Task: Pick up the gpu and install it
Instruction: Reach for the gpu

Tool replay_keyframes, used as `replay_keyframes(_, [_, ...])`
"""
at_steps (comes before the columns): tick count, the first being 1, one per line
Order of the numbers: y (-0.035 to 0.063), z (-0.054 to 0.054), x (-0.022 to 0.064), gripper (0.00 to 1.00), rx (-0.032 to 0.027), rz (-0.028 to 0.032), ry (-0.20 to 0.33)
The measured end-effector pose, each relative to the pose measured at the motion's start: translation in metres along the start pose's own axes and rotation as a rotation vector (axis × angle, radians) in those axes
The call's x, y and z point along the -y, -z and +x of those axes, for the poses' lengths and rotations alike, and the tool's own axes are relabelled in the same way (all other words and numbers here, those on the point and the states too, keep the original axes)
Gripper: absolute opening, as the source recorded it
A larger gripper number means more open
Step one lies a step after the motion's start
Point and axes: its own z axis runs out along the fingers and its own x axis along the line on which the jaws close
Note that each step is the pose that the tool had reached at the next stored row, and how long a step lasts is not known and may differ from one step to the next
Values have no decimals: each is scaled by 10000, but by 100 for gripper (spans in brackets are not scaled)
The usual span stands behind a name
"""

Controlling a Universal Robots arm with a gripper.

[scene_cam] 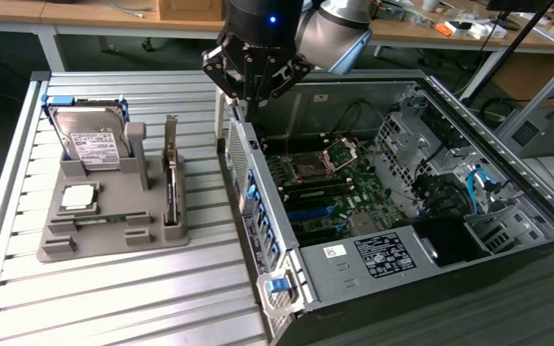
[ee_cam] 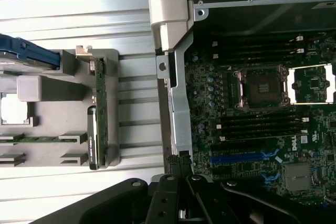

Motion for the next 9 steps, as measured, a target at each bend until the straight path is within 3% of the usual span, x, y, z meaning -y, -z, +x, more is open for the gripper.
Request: replay_keyframes(9, [1, 20, 1, 11, 0, 0, 0])
